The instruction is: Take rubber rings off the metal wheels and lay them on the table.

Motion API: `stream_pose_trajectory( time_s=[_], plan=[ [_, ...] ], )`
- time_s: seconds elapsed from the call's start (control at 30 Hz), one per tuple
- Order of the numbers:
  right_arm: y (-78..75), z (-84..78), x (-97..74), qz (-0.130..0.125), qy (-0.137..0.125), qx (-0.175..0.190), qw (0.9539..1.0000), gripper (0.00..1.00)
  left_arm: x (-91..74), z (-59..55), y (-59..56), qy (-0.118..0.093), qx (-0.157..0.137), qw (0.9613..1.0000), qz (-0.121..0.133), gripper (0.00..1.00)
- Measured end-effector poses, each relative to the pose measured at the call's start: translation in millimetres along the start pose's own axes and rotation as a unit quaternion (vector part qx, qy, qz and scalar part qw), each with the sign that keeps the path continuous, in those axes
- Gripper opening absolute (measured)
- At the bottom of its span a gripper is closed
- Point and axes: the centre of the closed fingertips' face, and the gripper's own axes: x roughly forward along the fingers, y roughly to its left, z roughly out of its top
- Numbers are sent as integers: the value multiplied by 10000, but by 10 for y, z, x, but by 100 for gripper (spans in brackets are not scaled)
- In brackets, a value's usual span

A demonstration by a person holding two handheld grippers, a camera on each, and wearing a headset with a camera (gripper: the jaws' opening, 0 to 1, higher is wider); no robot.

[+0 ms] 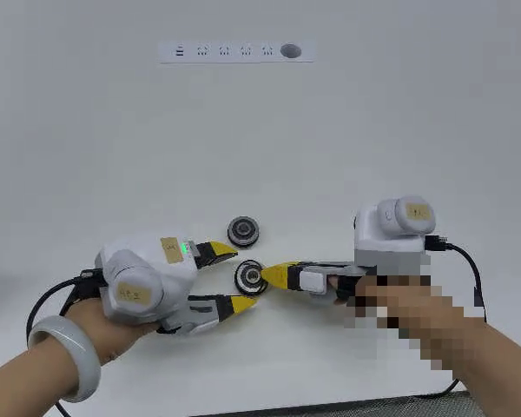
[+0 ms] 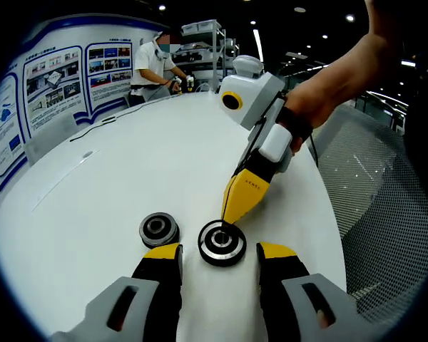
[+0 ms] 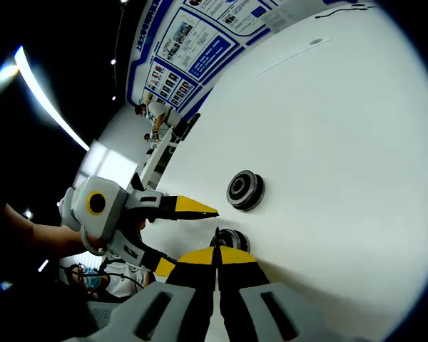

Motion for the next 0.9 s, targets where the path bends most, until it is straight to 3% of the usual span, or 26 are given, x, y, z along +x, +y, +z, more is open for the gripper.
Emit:
stream_pose_trajectory(
  time_s=[0.57,0.9],
  plan=[
    [123,62,-113,156,-220,84,9996,2,-93,-78,42,-20,-149,9997,181,56],
    [-36,170,-301,-15,-556,282,9981,2,-139,-115,63,-23,-238,9993,284,59]
  ],
)
